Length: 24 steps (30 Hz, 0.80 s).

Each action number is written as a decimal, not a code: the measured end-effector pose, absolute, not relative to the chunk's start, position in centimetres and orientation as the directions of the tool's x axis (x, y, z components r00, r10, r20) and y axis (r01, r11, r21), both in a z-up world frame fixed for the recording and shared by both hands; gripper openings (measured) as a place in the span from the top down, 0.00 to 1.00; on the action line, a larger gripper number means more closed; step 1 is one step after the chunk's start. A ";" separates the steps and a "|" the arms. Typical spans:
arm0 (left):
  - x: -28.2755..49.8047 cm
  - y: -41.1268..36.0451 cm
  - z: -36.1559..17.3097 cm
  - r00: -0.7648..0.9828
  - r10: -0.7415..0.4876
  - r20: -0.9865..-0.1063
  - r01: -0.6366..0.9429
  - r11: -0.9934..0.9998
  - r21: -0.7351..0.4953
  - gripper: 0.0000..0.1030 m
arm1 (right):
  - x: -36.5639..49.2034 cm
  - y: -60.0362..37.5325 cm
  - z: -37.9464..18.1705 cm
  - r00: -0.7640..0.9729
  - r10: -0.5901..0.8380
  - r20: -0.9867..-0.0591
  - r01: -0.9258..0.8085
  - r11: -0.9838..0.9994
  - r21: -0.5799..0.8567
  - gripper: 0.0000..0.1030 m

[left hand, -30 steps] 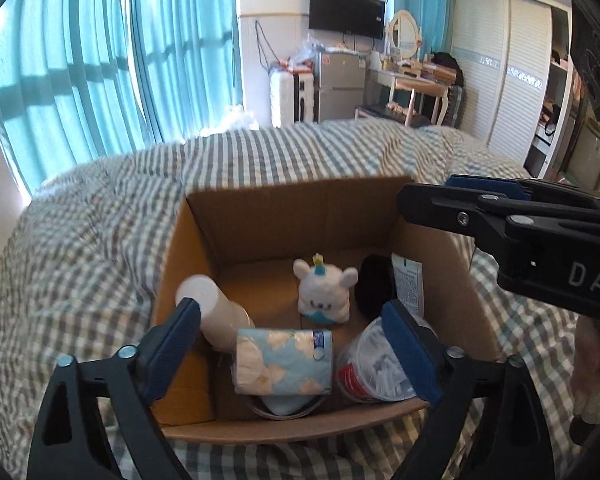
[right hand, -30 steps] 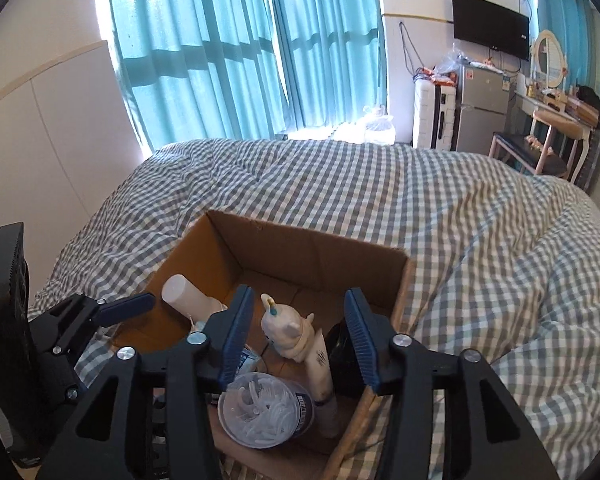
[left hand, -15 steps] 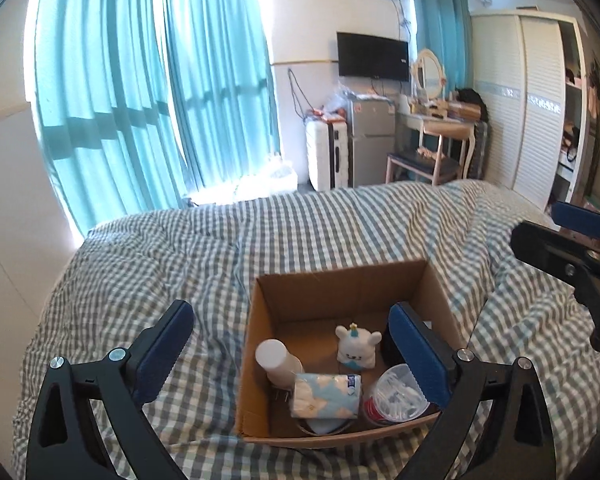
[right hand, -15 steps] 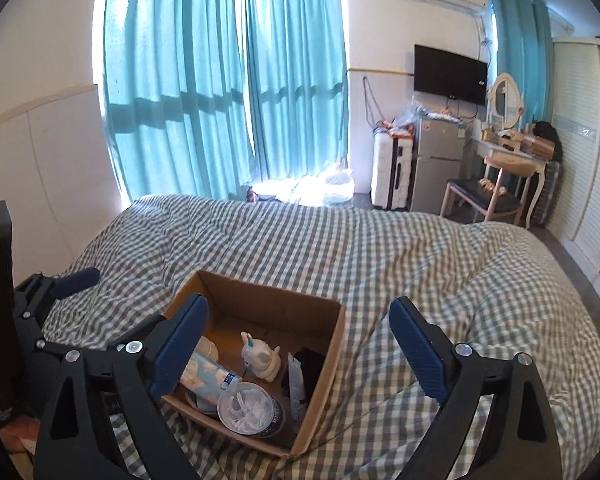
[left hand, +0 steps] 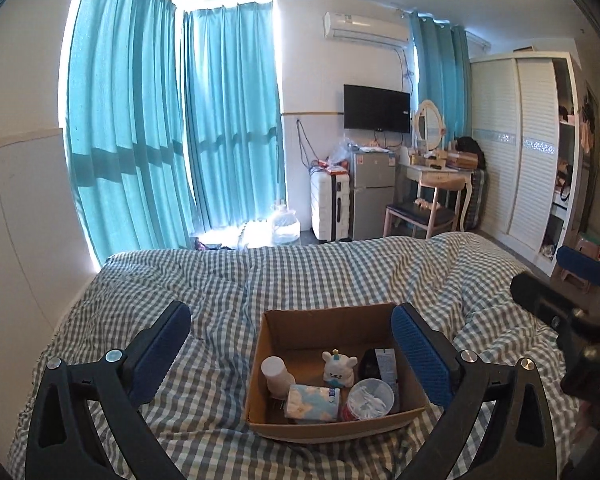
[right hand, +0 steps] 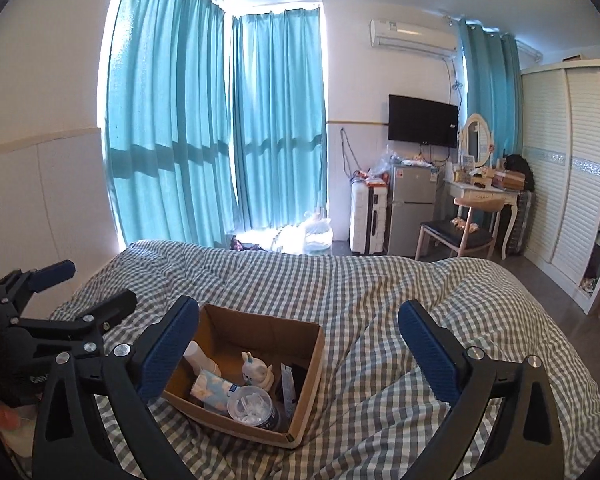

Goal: Organize objects

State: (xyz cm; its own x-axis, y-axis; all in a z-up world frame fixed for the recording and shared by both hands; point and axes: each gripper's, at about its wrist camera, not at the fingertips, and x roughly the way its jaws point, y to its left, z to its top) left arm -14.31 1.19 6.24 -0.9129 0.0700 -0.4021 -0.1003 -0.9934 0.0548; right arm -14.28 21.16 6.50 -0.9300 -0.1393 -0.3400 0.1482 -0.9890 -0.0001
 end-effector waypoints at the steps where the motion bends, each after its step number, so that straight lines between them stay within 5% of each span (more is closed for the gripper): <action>1: -13.6 1.2 6.3 -0.917 0.062 -0.394 -0.094 -0.994 0.062 0.00 | -13.8 21.0 6.3 -0.933 -0.132 -0.333 0.144 -0.989 -0.012 0.03; 24: -5.7 -0.3 0.6 -0.930 0.014 -0.367 -0.015 -1.000 -0.002 0.00 | -8.8 20.4 -1.4 -0.930 -0.072 -0.361 0.087 -0.996 -0.028 0.02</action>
State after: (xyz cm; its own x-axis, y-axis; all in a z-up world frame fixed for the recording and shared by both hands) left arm -5.66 -0.27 0.62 -0.9301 0.0144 -0.3670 -0.0147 -0.9999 -0.0018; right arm -8.81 20.38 -1.39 -0.9298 -0.0715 -0.3610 0.0873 -0.9958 -0.0277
